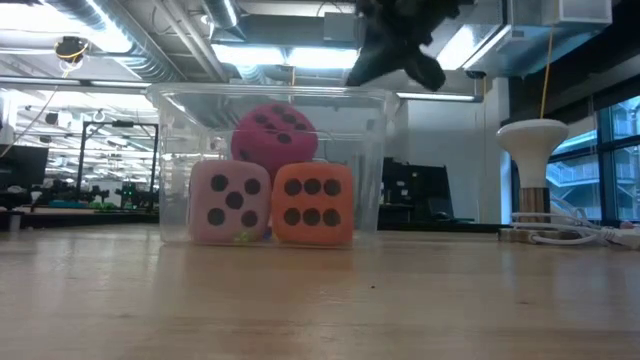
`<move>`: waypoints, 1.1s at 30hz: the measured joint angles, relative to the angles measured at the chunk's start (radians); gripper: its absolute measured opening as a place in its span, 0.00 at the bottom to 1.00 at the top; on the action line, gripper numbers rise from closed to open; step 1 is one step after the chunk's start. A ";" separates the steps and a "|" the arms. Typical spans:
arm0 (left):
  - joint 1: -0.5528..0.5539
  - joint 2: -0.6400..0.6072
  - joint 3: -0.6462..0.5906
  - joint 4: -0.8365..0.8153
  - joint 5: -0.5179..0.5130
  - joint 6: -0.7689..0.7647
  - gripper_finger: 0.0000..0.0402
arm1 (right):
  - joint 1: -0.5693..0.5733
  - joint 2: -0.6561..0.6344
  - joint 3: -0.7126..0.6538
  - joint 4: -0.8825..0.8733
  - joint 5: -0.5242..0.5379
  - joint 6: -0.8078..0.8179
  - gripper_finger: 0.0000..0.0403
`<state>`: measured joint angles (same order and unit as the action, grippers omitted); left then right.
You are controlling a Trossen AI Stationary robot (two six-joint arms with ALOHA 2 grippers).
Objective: Pick & Place Dice
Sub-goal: Adjust the transparent bin on the table
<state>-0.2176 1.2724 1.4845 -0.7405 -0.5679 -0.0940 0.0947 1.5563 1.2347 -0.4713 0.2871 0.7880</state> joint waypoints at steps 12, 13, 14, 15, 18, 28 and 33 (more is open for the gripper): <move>0.000 -0.020 0.000 -0.071 -0.025 -0.066 0.53 | -0.246 -0.001 0.127 -0.229 -0.126 -0.183 0.00; 0.000 -0.028 0.000 -0.087 -0.027 -0.088 0.53 | -0.273 -0.001 0.130 -0.278 -0.118 -0.169 0.00; 0.000 -0.038 0.000 -0.107 -0.027 -0.110 0.53 | -0.298 -0.001 0.130 -0.322 -0.112 -0.165 0.00; 0.000 -0.046 0.000 -0.127 -0.027 -0.134 0.53 | -0.324 -0.001 0.129 -0.357 -0.112 -0.164 0.00; -0.007 -0.068 0.000 -0.155 -0.037 -0.181 0.53 | -0.379 0.003 0.130 -0.372 -0.208 -0.201 0.00; -0.018 -0.092 0.000 -0.154 -0.079 -0.163 0.53 | -0.410 0.102 0.128 -0.334 -0.382 -0.247 0.00; -0.018 -0.091 0.000 -0.154 -0.079 -0.156 0.53 | -0.381 0.127 0.128 -0.299 -0.451 -0.250 0.00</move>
<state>-0.2359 1.1816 1.4841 -0.8948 -0.6472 -0.2504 -0.2863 1.6829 1.3632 -0.7708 -0.1636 0.5381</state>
